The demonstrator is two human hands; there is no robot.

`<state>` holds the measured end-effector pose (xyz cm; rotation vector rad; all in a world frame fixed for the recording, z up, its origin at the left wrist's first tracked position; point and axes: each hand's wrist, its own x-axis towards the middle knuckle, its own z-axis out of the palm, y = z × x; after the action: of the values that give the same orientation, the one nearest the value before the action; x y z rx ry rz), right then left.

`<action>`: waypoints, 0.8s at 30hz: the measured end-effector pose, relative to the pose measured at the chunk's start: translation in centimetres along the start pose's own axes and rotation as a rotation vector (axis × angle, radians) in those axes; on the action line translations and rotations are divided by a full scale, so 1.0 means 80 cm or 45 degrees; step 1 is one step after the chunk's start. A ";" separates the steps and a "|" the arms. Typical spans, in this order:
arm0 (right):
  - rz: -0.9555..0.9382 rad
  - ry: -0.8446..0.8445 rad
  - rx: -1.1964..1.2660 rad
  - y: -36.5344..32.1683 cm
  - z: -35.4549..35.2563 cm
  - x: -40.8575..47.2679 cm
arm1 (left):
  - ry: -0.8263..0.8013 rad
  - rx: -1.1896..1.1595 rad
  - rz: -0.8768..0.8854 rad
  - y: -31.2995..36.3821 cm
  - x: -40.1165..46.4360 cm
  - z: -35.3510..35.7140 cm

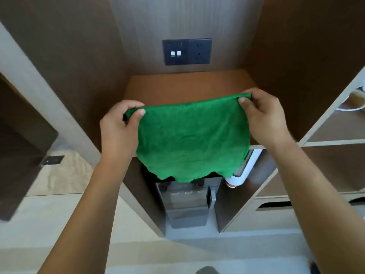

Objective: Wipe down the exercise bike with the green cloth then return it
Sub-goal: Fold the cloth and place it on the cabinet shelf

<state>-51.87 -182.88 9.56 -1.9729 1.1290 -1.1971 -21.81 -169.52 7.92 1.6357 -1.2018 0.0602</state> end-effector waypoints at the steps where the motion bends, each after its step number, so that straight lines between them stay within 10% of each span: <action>1: 0.011 -0.017 0.000 0.005 0.000 0.008 | -0.001 0.007 -0.008 0.000 0.005 0.004; 24: 0.157 -0.244 -0.832 0.029 0.052 0.100 | -0.435 0.565 -0.038 -0.020 0.097 0.074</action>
<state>-47.07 -190.83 9.25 -2.3698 1.6528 -0.5901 -19.79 -179.21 8.57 2.1127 -1.4977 0.0302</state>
